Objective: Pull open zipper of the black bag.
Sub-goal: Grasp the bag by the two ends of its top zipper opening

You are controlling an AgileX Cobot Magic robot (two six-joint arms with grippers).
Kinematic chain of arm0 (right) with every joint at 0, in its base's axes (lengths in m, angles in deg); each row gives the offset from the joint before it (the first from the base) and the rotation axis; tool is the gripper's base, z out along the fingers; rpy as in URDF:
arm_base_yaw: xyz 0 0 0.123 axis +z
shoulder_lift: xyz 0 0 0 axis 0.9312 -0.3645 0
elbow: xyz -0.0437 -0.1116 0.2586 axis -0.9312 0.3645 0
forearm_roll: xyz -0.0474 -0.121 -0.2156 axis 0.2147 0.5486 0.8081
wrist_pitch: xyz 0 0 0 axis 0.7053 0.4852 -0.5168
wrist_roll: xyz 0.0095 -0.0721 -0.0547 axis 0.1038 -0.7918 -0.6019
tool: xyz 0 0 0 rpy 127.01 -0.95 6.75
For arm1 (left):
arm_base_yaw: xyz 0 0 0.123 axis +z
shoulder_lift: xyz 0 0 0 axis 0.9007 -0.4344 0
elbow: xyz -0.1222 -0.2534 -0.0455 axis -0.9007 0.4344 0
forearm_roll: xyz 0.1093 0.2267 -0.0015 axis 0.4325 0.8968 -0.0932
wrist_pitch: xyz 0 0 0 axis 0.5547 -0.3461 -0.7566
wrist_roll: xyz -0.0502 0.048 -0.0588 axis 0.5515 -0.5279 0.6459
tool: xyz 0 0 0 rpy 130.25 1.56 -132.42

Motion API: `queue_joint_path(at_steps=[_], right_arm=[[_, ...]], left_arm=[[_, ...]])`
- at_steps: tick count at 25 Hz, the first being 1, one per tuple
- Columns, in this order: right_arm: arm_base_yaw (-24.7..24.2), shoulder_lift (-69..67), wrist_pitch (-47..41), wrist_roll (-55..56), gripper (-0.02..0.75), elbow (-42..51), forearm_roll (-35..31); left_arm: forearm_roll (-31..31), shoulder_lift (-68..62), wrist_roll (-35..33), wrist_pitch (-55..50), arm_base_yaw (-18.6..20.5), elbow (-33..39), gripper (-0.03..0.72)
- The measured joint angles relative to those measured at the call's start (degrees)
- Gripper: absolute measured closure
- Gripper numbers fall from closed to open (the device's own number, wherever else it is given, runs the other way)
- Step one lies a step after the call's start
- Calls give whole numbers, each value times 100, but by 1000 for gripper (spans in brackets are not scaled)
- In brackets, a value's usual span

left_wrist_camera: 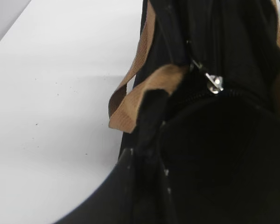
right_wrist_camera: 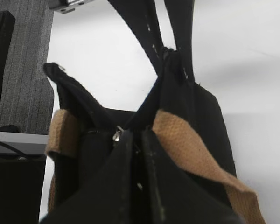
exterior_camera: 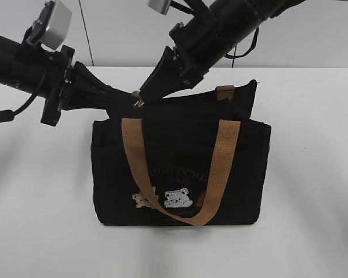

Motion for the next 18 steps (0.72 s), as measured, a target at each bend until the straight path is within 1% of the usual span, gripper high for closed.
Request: queue_joint_path(at_steps=[1,3,9,14,18], right_arm=[[0,0,-31,12,706,0,0],[0,50,-104,13,737,0,35],[0,246,-366,66,743,0,139],[0,293,-365,145,746,0,185],[0,387,-365,331,746,0,518]], left_arm=[[13,0,0,5,0,0,631],[20,0,0,10,0,0,631],[-25,0,0,-2,0,0,631],[-25,0,0,-7,0,0,631],[-15,0,0,-7,0,0,631]])
